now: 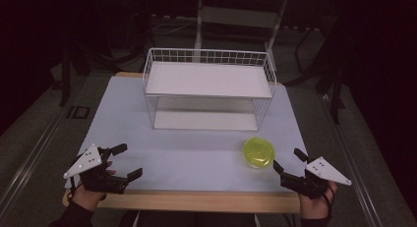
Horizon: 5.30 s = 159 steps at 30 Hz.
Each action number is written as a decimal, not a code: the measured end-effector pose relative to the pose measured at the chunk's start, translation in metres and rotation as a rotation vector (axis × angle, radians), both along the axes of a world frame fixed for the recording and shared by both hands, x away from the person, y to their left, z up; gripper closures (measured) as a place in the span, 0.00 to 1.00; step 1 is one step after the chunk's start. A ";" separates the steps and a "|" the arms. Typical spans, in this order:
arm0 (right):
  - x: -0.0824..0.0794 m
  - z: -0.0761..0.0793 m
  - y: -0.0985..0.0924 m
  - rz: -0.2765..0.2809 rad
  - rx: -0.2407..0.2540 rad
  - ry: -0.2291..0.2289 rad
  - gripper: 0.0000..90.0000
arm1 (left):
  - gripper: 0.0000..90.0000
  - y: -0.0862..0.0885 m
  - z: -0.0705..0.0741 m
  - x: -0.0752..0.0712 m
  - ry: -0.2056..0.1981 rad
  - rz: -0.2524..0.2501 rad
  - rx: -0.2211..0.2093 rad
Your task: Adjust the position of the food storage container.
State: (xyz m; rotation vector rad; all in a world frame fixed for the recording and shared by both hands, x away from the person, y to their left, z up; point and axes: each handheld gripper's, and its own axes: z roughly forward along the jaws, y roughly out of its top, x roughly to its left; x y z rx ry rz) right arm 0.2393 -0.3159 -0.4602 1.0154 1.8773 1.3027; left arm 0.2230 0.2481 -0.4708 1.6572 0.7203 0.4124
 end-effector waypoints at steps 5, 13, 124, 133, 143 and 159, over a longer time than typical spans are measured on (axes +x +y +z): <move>-0.003 0.003 0.004 0.035 -0.004 -0.010 0.16 | 0.02 0.000 0.002 -0.002 -0.018 -0.001 -0.020; -0.007 0.013 0.009 0.101 0.001 -0.039 0.17 | 0.02 0.000 0.003 -0.004 -0.030 -0.007 -0.020; 0.083 -0.064 0.071 0.141 -0.135 0.549 1.00 | 0.02 -0.007 0.004 -0.006 -0.035 -0.035 -0.012; 0.070 -0.063 0.101 0.254 -0.174 0.536 1.00 | 0.02 -0.007 0.003 -0.006 -0.034 -0.038 -0.008; 0.097 -0.063 0.091 0.150 -0.146 0.523 1.00 | 0.02 -0.008 0.003 -0.006 -0.034 -0.039 -0.011; 0.088 -0.068 0.128 0.254 -0.163 0.561 1.00 | 0.02 -0.008 0.003 -0.006 -0.033 -0.041 -0.007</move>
